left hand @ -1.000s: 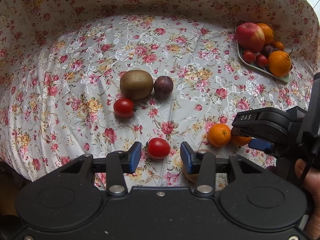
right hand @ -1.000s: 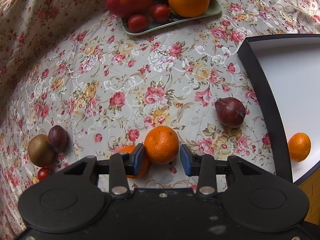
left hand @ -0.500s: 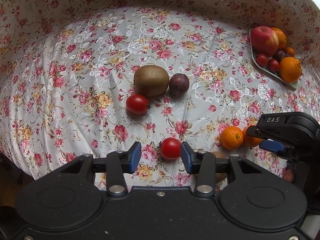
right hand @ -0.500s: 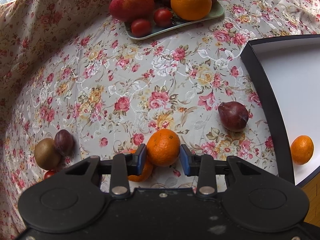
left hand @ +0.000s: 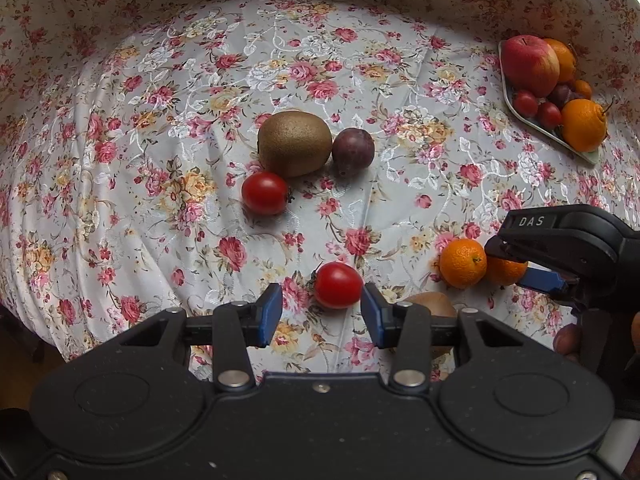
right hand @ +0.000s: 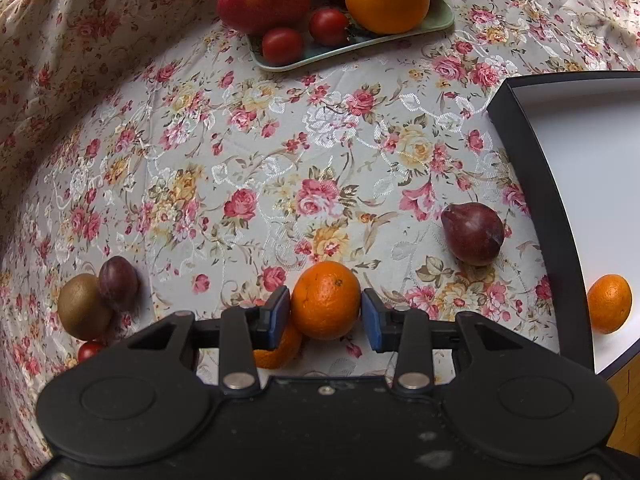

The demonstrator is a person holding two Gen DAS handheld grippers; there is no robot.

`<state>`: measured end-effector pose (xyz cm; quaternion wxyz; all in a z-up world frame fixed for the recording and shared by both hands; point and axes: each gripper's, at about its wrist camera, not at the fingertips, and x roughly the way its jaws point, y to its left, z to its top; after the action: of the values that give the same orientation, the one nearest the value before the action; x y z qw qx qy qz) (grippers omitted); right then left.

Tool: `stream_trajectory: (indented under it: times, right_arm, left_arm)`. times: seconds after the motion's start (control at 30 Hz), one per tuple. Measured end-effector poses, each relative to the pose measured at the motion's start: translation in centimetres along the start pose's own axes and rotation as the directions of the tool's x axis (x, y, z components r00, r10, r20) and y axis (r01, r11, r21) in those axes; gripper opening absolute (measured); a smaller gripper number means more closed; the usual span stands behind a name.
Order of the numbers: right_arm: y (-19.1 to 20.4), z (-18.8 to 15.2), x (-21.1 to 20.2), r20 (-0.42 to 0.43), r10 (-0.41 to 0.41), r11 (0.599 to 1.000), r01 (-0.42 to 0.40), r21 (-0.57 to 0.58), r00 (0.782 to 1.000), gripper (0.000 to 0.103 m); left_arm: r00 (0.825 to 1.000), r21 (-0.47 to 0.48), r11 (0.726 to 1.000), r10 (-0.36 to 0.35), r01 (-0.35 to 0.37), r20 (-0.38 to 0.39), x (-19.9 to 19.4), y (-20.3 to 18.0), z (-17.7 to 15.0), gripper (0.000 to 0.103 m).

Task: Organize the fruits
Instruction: 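Close the right tool on the mandarin and lift it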

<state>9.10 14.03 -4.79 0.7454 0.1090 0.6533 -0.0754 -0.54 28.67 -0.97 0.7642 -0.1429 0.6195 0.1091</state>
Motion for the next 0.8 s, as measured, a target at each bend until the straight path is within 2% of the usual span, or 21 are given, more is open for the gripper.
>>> stream_trajectory:
  times: [0.13,0.2,0.33,0.63,0.8]
  right_arm:
    - [-0.2,0.2,0.8,-0.031,0.007,1.0,-0.007,0.016,0.999,0.04]
    - [-0.9,0.3,1.4,-0.075,0.037,0.998,-0.033,0.058,0.996,0.039]
    - [-2.0,0.6,1.0,-0.092,0.086,0.991,-0.076,0.112,0.992,0.038]
    - [-4.1,1.3,-2.8,-0.021,0.189,0.977,-0.186,0.107,0.982,0.038]
    - [-5.4,1.4,-4.8,0.05,0.162,0.982,-0.166,0.088,0.985,0.038]
  left_arm:
    - [1.0,0.011,1.0,-0.003,0.003,-0.003,0.2,-0.4,-0.1,0.052]
    - [1.0,0.024,1.0,-0.011,0.011,-0.004,0.3,-0.7,-0.3,0.052]
    - [1.0,0.054,0.998,-0.027,0.027,0.003,0.3,-1.6,-0.7,0.052]
    - [0.996,0.104,0.99,-0.09,0.09,-0.008,0.4,-4.0,-1.2,0.052]
    - [0.995,0.13,0.986,-0.102,0.103,-0.017,0.7,-5.6,-1.4,0.053]
